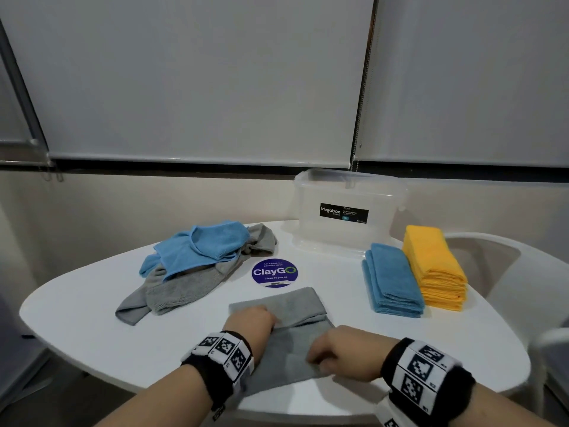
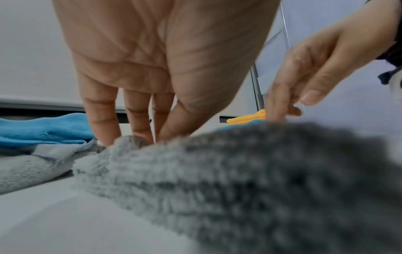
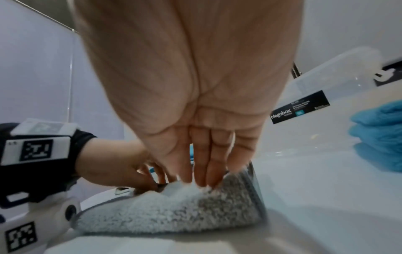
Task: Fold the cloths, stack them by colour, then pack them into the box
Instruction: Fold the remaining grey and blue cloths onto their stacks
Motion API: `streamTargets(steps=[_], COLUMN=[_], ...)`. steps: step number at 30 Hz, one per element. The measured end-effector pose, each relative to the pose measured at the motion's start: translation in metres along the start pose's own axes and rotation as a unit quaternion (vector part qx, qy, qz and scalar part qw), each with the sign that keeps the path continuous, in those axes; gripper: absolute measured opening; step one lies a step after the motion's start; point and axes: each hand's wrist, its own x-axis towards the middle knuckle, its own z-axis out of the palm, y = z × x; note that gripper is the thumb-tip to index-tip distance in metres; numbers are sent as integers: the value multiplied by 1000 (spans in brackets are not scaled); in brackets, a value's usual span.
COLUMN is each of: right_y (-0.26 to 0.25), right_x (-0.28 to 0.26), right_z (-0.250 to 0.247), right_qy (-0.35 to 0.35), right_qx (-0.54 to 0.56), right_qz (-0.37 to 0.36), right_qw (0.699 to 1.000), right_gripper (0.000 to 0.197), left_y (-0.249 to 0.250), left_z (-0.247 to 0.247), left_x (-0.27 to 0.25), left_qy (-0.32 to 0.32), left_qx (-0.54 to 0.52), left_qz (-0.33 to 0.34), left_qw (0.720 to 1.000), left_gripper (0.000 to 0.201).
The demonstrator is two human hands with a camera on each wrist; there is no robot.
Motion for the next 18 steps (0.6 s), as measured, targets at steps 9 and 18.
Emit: streamTargets(steps=[9, 18], right_y=[-12, -22], right_x=[24, 61], right_z=[19, 23], right_qy=[84, -61], right_qx=[-100, -95], right_qz=[32, 116], right_qw=[991, 987], right_gripper=[61, 71], left_y=[13, 4], left_z=[18, 33], left_x=[-17, -1], left_qy=[-8, -127], left_qx=[1, -39], left_qz=[-85, -154], left_qw=[996, 979], left_gripper=[63, 66])
